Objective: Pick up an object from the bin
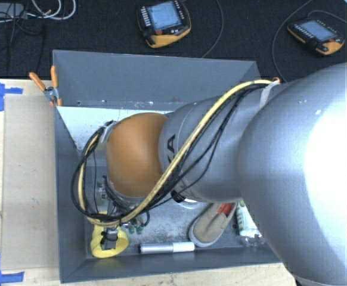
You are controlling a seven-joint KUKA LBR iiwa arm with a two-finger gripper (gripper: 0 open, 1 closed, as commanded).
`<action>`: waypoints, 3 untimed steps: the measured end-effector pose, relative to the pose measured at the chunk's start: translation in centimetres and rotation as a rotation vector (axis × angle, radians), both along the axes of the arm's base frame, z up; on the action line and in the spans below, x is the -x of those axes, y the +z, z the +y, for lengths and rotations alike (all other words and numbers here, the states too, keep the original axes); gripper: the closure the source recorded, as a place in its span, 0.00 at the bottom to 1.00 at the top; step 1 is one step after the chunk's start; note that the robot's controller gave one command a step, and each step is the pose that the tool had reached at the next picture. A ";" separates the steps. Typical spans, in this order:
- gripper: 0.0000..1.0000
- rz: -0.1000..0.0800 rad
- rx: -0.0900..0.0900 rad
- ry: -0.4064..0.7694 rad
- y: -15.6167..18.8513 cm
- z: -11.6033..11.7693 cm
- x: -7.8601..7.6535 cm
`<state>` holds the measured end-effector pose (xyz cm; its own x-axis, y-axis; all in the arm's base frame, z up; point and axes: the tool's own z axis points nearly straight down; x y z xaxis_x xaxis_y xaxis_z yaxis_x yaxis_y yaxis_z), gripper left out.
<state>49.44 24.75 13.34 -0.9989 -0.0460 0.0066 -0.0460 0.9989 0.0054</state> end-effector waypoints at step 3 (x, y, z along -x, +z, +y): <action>1.00 0.001 0.000 -0.006 0.0 -0.1 0.0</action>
Offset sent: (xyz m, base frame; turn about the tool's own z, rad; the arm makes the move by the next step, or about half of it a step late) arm 0.0000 0.0000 0.0000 0.0000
